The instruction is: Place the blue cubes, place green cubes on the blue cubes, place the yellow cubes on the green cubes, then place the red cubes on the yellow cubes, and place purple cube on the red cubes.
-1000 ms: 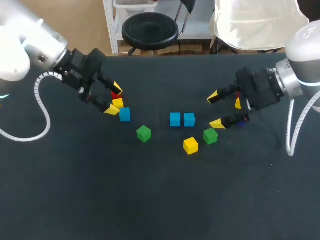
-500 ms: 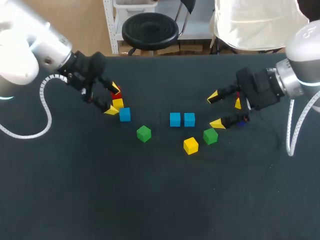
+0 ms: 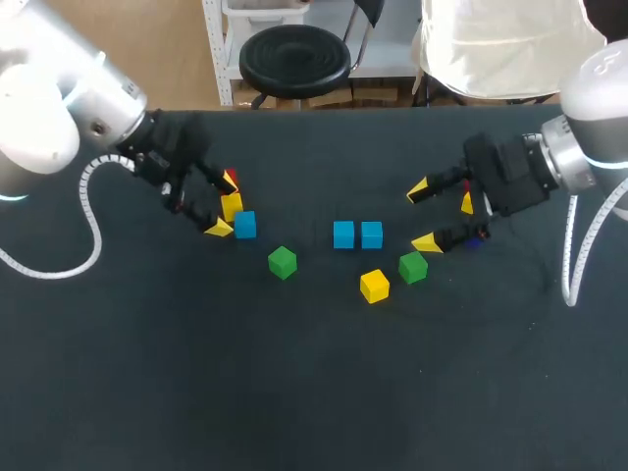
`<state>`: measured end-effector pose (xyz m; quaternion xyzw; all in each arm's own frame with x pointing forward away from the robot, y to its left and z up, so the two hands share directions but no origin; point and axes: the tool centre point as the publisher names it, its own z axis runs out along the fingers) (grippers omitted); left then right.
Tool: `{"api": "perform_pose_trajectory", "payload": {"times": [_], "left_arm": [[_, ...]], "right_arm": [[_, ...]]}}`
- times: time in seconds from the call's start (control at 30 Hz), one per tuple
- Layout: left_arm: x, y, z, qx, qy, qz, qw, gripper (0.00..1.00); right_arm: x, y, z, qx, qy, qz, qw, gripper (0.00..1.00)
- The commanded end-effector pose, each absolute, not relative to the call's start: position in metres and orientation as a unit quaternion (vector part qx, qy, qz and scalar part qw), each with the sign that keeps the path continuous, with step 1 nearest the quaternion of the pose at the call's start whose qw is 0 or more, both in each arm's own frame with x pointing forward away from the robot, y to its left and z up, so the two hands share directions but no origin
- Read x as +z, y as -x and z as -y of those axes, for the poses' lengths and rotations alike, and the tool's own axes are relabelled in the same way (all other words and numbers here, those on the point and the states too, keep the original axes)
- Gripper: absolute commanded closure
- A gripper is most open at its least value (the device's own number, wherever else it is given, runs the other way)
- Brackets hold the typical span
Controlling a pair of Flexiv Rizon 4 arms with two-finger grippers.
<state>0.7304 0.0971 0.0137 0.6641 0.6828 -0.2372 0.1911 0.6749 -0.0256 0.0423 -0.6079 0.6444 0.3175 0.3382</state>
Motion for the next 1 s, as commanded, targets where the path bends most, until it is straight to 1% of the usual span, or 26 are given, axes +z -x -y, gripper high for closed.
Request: {"api": "perform_pose_trajectory", "payload": {"times": [0.03, 0.23, 0.37, 0.73, 1.0], "left_arm": [[0.013, -0.733, -0.089, -0.218, -0.668, -0.69, 0.176, 0.0], [0.006, -0.737, -0.088, -0.187, -0.655, -0.718, 0.142, 0.0], [0.003, -0.735, -0.087, -0.189, -0.656, -0.719, 0.134, 0.0], [0.023, -0.719, -0.087, -0.189, -0.671, -0.701, 0.15, 0.0], [0.032, -0.709, -0.068, -0.186, -0.697, -0.674, 0.159, 0.0]], "right_arm": [[0.042, -0.675, 0.026, 0.318, 0.608, -0.644, 0.339, 0.0], [0.042, -0.675, 0.026, 0.318, 0.608, -0.644, 0.339, 0.0], [0.042, -0.675, 0.026, 0.318, 0.608, -0.644, 0.339, 0.0], [0.042, -0.675, 0.026, 0.318, 0.608, -0.644, 0.339, 0.0], [0.042, -0.675, 0.026, 0.318, 0.608, -0.644, 0.339, 0.0]]}}
